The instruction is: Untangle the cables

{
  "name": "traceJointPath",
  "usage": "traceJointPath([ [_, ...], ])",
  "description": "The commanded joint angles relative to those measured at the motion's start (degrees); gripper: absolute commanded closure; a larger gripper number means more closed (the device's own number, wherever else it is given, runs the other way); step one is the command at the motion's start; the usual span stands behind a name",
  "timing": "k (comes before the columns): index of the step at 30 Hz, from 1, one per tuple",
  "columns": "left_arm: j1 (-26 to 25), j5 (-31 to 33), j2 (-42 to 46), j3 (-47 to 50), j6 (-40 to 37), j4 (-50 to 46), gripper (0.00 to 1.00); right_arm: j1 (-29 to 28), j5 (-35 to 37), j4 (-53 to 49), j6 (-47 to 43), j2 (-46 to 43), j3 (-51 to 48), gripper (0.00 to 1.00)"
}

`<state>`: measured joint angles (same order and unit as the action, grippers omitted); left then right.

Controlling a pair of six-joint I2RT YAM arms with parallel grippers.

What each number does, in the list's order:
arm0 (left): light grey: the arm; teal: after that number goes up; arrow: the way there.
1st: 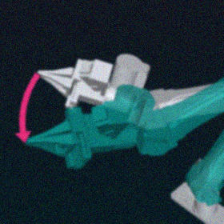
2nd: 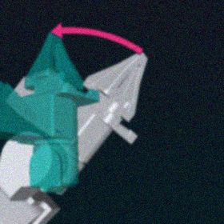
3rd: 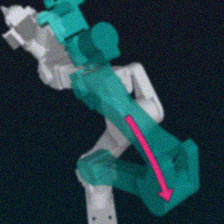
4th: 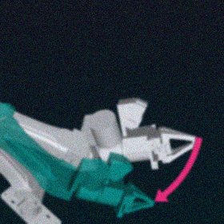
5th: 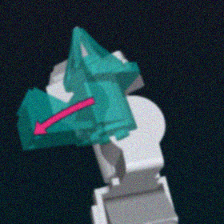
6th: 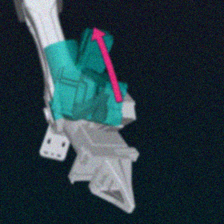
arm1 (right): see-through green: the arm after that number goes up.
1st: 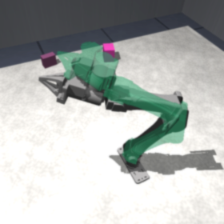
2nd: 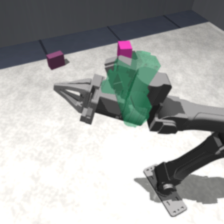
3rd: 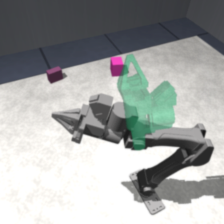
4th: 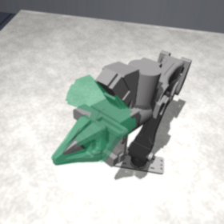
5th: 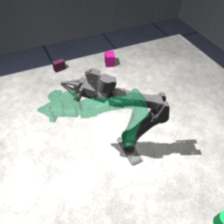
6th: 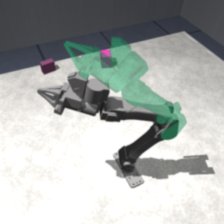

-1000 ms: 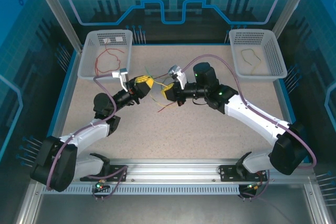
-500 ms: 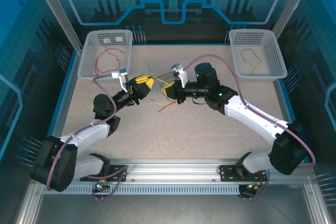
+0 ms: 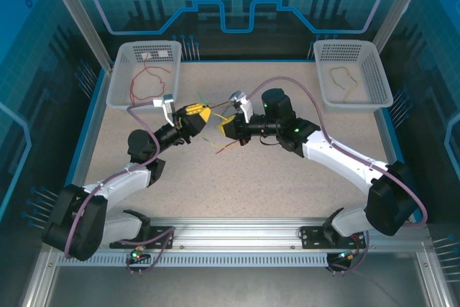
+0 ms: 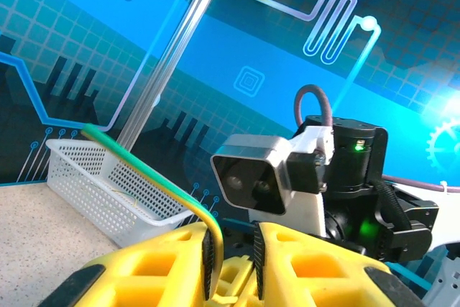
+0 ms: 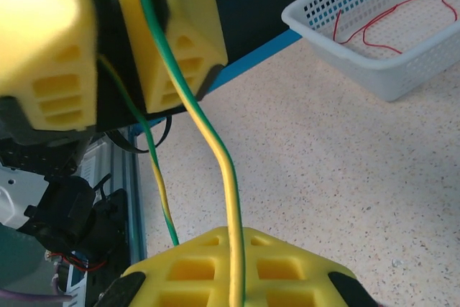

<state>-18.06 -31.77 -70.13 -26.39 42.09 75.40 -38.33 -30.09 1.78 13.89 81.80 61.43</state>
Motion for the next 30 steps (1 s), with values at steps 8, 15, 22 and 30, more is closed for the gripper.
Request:
traceJointPath([
  [8, -0.39, -0.84, -0.96, -1.02, 0.28, 2.34, 0.74, -4.24, -5.61, 0.34, -6.80, 2.45, 2.57, 1.00],
  [15, -0.35, -0.70, -0.89, -1.04, 0.25, 2.09, 0.95, -5.23, -2.55, -1.15, -7.56, 3.28, 3.61, 1.00],
  [22, -0.32, 2.34, 0.47, -1.50, -0.83, -5.15, 1.00, -7.11, 5.88, -1.40, -11.77, -0.11, 1.30, 0.38],
  [30, -0.94, 10.02, 6.92, -4.77, -7.09, -26.49, 1.00, -17.28, 35.96, 6.70, -28.07, -7.73, -8.03, 0.00],
])
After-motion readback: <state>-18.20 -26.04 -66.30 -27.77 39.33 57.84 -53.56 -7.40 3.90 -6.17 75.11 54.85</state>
